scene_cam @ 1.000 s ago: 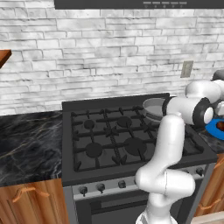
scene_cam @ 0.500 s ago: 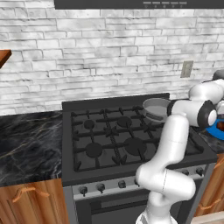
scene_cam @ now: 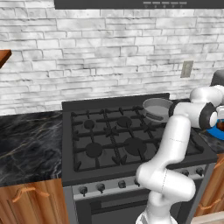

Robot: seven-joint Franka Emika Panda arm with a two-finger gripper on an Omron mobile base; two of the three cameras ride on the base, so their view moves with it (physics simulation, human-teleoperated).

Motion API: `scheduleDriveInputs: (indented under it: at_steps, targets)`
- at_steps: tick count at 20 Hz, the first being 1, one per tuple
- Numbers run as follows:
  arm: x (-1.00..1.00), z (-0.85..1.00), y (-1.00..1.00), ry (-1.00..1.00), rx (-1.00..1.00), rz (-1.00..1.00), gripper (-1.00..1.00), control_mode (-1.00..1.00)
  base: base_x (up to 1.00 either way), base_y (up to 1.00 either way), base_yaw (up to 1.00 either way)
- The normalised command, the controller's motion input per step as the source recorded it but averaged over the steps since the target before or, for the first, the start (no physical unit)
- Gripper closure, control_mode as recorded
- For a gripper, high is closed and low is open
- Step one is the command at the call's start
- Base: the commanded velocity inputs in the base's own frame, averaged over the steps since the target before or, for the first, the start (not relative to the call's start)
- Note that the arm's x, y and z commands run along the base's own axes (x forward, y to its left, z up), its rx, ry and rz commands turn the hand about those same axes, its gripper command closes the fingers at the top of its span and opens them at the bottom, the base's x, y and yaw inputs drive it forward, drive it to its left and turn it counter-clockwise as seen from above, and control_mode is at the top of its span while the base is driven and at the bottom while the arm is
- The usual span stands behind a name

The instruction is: Retrieve the frozen meat and place it in the pot on a burner. Then turn the burner on.

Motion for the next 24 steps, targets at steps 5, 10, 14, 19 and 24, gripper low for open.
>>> scheduleDriveInputs:
  at_steps: [5, 10, 14, 19, 24]
  targets:
    - [0.01, -0.26, 0.00, 0.00, 0.02, 0.02, -1.00, -1.00, 0.00, 0.00, 0.00]
    - [0.00, -0.21, 0.00, 0.00, 0.04, 0.02, -1.00, -1.00, 0.00, 0.00, 0.00]
    - [0.00, -0.21, 0.00, 0.00, 0.04, 0.02, -1.00, -1.00, 0.00, 0.00, 0.00]
    - [0.00, -0.17, 0.00, 0.00, 0.03, 0.03, 1.00, -1.00, 0.00, 0.00, 0.00]
    - [0.00, 0.15, 0.35, 0.00, -0.05, 0.01, 1.00, -1.00, 0.00, 0.00, 0.00]
